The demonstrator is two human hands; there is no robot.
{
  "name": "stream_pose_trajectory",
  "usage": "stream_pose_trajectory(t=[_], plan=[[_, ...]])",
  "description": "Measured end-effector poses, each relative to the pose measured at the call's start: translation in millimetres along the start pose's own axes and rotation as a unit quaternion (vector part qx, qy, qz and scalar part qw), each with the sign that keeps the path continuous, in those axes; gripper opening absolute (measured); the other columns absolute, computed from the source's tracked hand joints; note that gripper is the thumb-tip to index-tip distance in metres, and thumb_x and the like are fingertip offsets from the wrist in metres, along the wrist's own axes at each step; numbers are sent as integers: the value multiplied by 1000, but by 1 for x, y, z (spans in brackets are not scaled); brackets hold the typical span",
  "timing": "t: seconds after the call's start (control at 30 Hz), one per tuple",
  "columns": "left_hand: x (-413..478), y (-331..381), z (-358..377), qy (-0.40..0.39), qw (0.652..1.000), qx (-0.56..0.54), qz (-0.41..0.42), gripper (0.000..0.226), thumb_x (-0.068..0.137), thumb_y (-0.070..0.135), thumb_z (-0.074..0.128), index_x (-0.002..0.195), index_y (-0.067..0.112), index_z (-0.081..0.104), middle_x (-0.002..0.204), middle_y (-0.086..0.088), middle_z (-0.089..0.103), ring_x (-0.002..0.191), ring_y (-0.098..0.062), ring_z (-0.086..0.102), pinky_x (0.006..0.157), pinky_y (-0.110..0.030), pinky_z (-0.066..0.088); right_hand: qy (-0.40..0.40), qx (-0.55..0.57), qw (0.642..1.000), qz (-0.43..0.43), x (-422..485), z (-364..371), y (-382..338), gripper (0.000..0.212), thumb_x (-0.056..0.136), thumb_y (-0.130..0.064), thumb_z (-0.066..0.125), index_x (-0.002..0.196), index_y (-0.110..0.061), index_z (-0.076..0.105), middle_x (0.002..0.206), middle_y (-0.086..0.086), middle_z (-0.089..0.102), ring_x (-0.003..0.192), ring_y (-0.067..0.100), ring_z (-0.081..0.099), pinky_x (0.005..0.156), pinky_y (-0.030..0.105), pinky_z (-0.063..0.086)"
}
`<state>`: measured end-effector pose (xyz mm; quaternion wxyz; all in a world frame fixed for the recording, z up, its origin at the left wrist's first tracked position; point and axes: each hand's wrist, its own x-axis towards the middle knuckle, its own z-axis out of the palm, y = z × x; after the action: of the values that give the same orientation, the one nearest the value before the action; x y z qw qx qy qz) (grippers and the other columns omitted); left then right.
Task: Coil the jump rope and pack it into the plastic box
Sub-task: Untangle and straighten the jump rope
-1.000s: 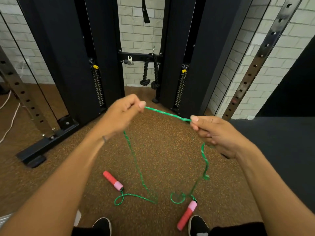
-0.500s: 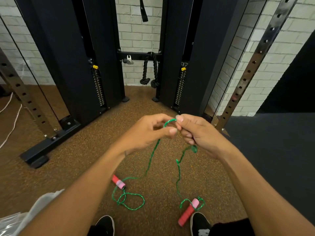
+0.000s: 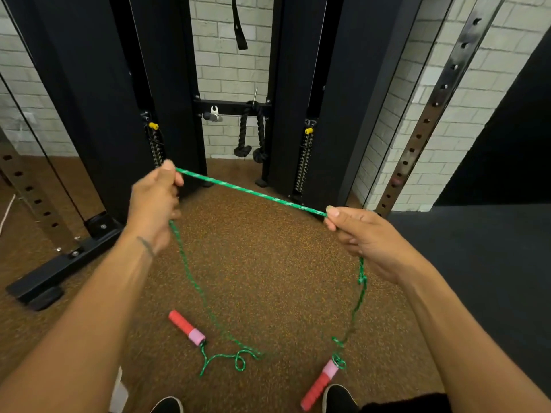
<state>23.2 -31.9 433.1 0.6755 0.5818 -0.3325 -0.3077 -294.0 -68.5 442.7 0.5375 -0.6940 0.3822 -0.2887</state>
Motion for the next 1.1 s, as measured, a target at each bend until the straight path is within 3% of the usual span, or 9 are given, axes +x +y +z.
stream_pose_trajectory(t=[0.07, 0.13, 0.23, 0.3, 0.4, 0.5, 0.77, 1.0, 1.1], plan=[[3, -11, -4, -18, 993, 116, 10, 36, 102, 41, 43, 79, 22, 64, 62, 7, 47, 57, -11, 42, 55, -29, 34, 7, 15, 1000, -17, 2, 3, 0, 35, 101, -41, 45, 77, -18, 56, 57, -10, 31, 52, 8, 21, 54, 31, 14], [-5, -19, 3, -72, 961, 265, 12, 30, 103, 36, 44, 112, 18, 66, 96, 2, 65, 88, -17, 59, 77, -34, 48, 14, 52, 998, -28, 4, 8, -1, 34, 101, -39, 44, 77, -18, 55, 57, -9, 31, 51, 6, 22, 50, 24, 18], [-29, -14, 25, -191, 909, 364, 60, 45, 99, 42, 48, 142, 28, 46, 133, 7, 54, 124, -14, 50, 99, -35, 42, 3, 71, 997, -22, 7, 16, -3, 35, 103, -37, 43, 77, -17, 54, 54, -10, 31, 48, 5, 22, 45, 17, 21], [-48, -6, 43, -312, 913, 252, 70, 55, 90, 60, 49, 139, 36, 48, 134, 11, 60, 125, -10, 54, 105, -41, 43, -19, 61, 998, -20, 10, 25, -2, 34, 102, -37, 44, 78, -16, 55, 54, -11, 32, 47, 5, 23, 45, 17, 21], [-62, -12, 65, -404, 890, 188, 97, 37, 89, 59, 53, 115, 37, 67, 93, 5, 75, 92, -9, 70, 90, -44, 55, -38, 58, 997, -21, 15, 37, 0, 33, 102, -37, 45, 89, -10, 60, 53, -9, 34, 45, 4, 24, 43, 16, 22], [-53, -11, 67, -345, 900, 216, 155, 32, 94, 55, 48, 91, 35, 72, 67, -7, 60, 64, -19, 54, 66, -41, 49, -45, 64, 997, -16, 15, 33, -3, 34, 96, -42, 49, 80, -15, 60, 57, -1, 35, 44, 4, 25, 43, 15, 22], [-1, -25, 31, -112, 982, 143, 57, 38, 99, 48, 45, 75, 25, 62, 61, 10, 39, 65, -15, 40, 73, -38, 42, -43, 132, 990, 14, 13, 21, -6, 33, 99, -39, 47, 75, -18, 57, 53, -8, 33, 43, 7, 25, 46, 22, 21], [7, -24, 25, 8, 997, 79, 1, 39, 101, 43, 45, 73, 22, 61, 67, 5, 42, 68, -13, 44, 72, -38, 46, 57, 29, 998, -11, 15, 11, -7, 36, 100, -43, 48, 76, -19, 60, 53, -10, 31, 47, 6, 24, 47, 19, 22], [9, -24, 20, 11, 982, 187, 14, 40, 101, 43, 43, 74, 22, 64, 72, 3, 56, 79, -19, 55, 74, -38, 47, 102, 93, 990, -24, 14, 2, -7, 36, 102, -37, 46, 74, -18, 58, 50, -12, 32, 44, 4, 26, 45, 16, 23]])
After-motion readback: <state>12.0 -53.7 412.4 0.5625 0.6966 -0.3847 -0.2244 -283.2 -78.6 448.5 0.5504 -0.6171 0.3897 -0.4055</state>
